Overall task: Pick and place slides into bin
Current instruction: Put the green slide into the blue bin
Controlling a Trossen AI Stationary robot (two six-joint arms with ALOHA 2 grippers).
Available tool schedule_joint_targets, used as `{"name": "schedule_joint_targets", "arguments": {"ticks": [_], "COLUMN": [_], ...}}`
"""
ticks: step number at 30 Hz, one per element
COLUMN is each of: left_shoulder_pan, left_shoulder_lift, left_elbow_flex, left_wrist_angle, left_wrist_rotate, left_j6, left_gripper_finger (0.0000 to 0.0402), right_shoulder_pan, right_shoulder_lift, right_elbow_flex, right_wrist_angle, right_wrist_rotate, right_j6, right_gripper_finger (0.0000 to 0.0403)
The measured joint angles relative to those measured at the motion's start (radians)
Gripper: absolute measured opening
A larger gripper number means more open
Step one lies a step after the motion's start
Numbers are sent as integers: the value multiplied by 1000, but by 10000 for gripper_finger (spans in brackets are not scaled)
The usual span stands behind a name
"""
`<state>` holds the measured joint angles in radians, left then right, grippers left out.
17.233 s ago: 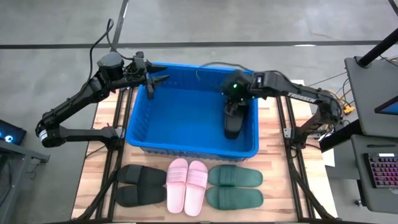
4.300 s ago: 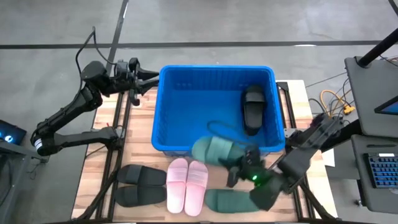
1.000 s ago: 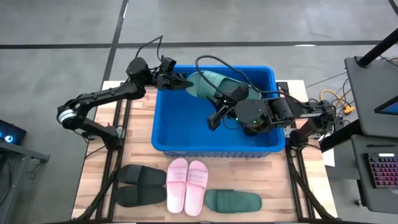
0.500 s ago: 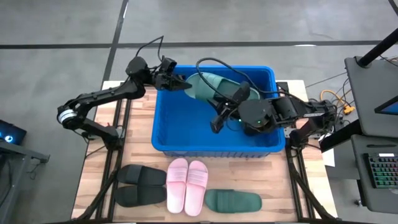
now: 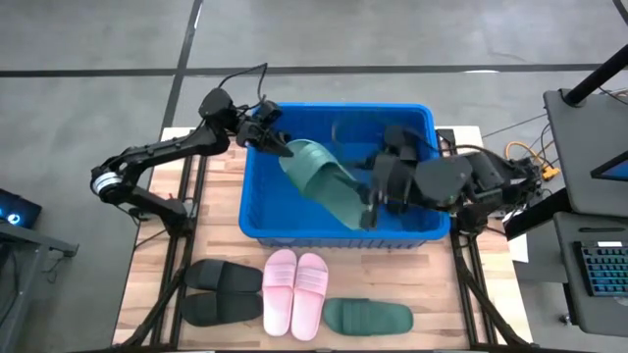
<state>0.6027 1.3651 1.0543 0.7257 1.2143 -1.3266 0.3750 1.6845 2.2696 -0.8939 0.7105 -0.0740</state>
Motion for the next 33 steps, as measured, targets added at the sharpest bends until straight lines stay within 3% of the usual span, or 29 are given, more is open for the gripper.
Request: {"name": "schedule_joint_targets", "arguments": {"ticks": [4,8,18,33], "left_shoulder_pan": [6,5,4,4], "left_shoulder_lift": [7,2,2,5], "left_elbow_flex": [-2,-2,-7,-19], "left_wrist_angle": [-12,-10,-10,-179], "left_wrist_rotate": [24,-18,-45,-123], "left_j6": [-38,-38,-62,-81], "left_gripper_finger": [20,20,19,19], "right_shoulder_pan": [47,55,43,-5], "right_shoulder_lift": [35,50,68,62], "right_elbow_flex": [30,54,55,63], "right_wrist_angle": [15,63,-19,-279], "right_wrist_rotate": [55,121,111,102], "right_j6": [-350,-510,-471,-475], "right_gripper_finger": [122,136,181,171]}}
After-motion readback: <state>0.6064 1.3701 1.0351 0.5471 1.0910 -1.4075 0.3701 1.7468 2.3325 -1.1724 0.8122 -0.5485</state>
